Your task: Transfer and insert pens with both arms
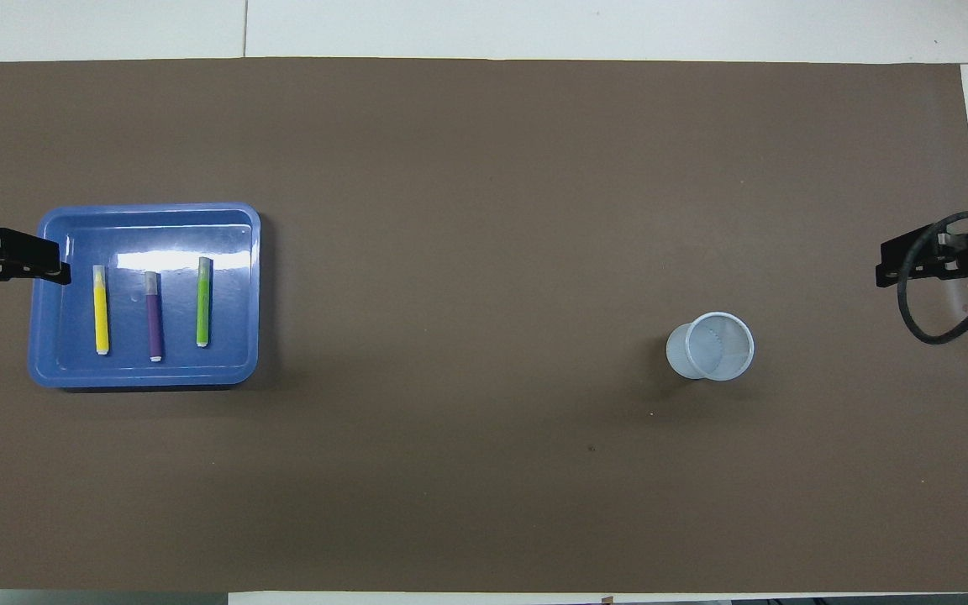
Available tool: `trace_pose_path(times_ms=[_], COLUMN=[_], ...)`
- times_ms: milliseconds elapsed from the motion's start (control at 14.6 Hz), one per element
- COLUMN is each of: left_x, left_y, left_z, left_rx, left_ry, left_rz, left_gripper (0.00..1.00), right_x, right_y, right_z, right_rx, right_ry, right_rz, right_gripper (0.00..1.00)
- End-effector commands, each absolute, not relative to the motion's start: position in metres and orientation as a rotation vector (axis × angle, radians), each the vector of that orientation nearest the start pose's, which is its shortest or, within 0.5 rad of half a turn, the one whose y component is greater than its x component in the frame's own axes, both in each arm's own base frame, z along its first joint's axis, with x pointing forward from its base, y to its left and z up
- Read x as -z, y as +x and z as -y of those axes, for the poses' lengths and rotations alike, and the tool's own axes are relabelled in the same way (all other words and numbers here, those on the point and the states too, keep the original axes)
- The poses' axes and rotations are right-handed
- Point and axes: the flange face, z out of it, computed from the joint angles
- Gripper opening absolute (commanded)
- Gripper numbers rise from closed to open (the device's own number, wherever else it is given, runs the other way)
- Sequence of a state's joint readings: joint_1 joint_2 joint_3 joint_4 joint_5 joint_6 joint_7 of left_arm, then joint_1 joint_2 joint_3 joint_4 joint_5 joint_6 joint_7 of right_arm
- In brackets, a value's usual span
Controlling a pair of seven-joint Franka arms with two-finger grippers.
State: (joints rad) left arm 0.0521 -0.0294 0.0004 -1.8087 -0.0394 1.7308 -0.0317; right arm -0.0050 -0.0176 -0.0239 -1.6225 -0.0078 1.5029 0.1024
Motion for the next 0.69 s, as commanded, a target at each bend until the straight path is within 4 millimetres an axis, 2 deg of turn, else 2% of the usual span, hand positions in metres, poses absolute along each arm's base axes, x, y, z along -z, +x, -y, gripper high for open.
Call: trace_pose_path(times_ms=[0,206,343,480,618], left_x=[-0.485,-0.422,-0.377,-0.353,-0.336], left_y=[0.555,0.573,0.572,0.575,0.577], left_z=[-0.057,-0.083,-0.089,-0.097,-0.098], left_rx=[-0.073,-0.070,-0.017,-0.030,-0.059], left_ry=[-3.179,-3.180,-3.174,-3.174,-3.168], left_rz=[0.087,0.048,0.064,0.031,-0.003], left_gripper=[1.00,1.00,1.00,0.99,0.93], right_x=[-0.606,-0.606,-0.606,-0.606,-0.606], right_y=[0.534,0.534,0.534,0.534,0.534], right_z=[0.019,0.019,0.020,0.020,0.020], right_rx=[-0.166,-0.166,-0.166,-0.166,-0.166], right_ry=[-3.143,-3.143,-3.143,-3.143,-3.142], right_rz=[-0.193,-0.193,-0.196,-0.196,-0.198], right_gripper=[1.00,1.00,1.00,1.00,1.00])
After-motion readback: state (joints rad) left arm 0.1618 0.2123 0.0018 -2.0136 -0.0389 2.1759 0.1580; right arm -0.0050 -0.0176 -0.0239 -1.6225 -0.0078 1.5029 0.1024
